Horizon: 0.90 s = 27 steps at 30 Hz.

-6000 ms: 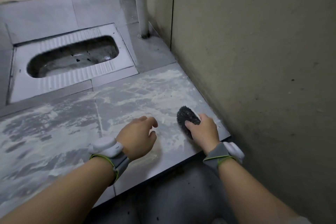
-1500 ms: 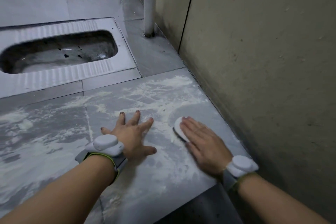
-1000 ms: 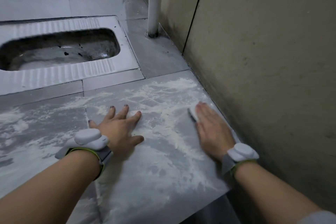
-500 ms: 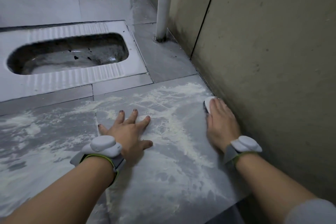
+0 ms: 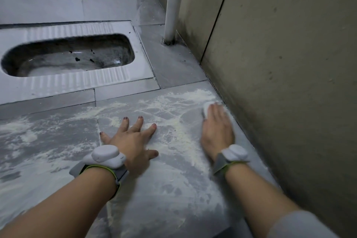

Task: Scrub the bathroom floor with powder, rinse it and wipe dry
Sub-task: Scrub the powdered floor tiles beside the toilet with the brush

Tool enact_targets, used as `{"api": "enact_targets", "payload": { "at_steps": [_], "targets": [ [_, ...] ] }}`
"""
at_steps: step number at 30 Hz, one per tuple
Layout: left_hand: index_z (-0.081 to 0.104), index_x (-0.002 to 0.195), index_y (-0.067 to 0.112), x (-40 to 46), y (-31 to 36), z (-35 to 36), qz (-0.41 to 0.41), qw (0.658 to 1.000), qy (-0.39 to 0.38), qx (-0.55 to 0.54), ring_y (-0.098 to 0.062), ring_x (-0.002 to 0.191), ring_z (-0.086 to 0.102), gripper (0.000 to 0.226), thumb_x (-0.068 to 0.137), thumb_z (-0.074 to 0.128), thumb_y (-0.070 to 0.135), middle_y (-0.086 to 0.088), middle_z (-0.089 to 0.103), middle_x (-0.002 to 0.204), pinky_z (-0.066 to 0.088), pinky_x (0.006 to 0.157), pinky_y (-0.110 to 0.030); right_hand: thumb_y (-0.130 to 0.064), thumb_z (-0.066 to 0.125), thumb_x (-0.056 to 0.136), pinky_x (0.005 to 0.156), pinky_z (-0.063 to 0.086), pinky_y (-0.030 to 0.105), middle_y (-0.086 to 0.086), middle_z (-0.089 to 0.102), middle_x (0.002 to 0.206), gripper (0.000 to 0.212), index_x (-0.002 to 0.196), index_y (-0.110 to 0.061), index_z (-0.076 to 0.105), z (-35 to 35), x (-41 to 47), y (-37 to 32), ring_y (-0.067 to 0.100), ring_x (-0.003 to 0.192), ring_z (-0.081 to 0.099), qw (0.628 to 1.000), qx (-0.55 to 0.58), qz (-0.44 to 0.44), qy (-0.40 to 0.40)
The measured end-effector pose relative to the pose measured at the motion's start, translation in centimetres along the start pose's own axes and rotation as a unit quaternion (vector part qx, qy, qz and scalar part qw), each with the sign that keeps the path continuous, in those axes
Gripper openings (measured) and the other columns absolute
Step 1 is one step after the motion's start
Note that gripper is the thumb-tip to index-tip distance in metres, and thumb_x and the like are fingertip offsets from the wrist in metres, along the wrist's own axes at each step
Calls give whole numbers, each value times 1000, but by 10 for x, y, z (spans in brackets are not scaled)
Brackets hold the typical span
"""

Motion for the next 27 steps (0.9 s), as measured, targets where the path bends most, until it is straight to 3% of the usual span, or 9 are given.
{"api": "enact_targets", "payload": {
  "at_steps": [3, 5, 7, 9, 12, 18, 21, 24, 27],
  "targets": [
    [5, 142, 57, 0, 0, -1, 4, 1000, -4, 3, -24, 148, -7, 78, 79, 48, 72, 16, -4, 160, 15, 103, -74, -25, 34, 101, 120, 7, 29, 10, 27, 157, 52, 150, -5, 30, 3, -36, -68, 23, 146, 24, 987, 9, -161, -23],
    [5, 142, 57, -1, 0, -2, 5, 1000, -10, 1, -24, 148, -7, 78, 79, 48, 72, 16, -5, 160, 15, 103, -74, -24, 37, 100, 120, 1, 24, 9, 29, 157, 52, 149, -6, 32, -1, -38, -61, 21, 146, 25, 972, -7, -231, -45],
    [5, 142, 57, -1, 2, -1, 7, 1000, -15, 1, -25, 147, -7, 78, 79, 49, 71, 16, -5, 160, 16, 102, -73, -22, 32, 98, 121, 9, 30, 14, 34, 154, 53, 147, -3, 36, 1, -14, -18, 26, 144, 30, 981, -16, -192, -31],
    [4, 142, 57, 0, 2, -2, 8, 1000, -13, 2, -25, 147, -8, 78, 80, 49, 71, 16, -6, 160, 15, 103, -73, -25, 24, 95, 119, 21, 37, 17, 36, 152, 57, 144, -1, 36, 3, 19, 24, 30, 142, 32, 997, -12, -73, -6],
    [4, 143, 57, 0, 0, -2, 8, 1000, -16, 1, -25, 147, -9, 78, 80, 48, 71, 16, -6, 160, 13, 103, -74, -27, 22, 99, 120, 19, 38, 15, 31, 155, 53, 146, -3, 31, 11, 39, 9, 29, 144, 26, 999, 11, 28, 16],
    [1, 143, 55, 0, 0, -3, 7, 1000, -26, 4, -25, 147, -11, 79, 81, 47, 71, 15, -9, 160, 13, 104, -74, -28, 31, 100, 120, 13, 31, 9, 31, 155, 53, 147, -4, 36, -1, -20, -49, 22, 145, 28, 970, 9, -239, -50],
    [1, 143, 55, -1, 2, -3, 10, 1000, -21, 2, -25, 147, -12, 79, 81, 48, 70, 15, -9, 160, 12, 104, -74, -25, 27, 95, 117, 17, 32, 19, 42, 148, 56, 141, 2, 42, 0, 17, 9, 32, 137, 40, 989, -6, -145, -27],
    [2, 143, 55, -2, 1, -2, 12, 1000, -12, -2, -24, 147, -13, 78, 81, 48, 70, 15, -8, 160, 11, 104, -74, -27, 20, 96, 118, 24, 38, 17, 39, 149, 53, 140, -3, 37, 7, 54, 13, 31, 138, 34, 1000, -1, -10, 6],
    [1, 143, 55, -1, 1, -2, 14, 1000, -18, -2, -24, 147, -12, 79, 81, 48, 71, 16, -8, 159, 11, 104, -74, -27, 21, 102, 121, 12, 34, 10, 23, 159, 53, 151, -7, 25, 11, 34, -42, 23, 147, 20, 998, 16, -64, -10]
  ]
}}
Point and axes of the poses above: each hand's wrist, its own x-axis towards the middle knuckle, its own z-axis out of the palm, y = z × x, the point moved 10 cm from there along x, towards the middle knuckle
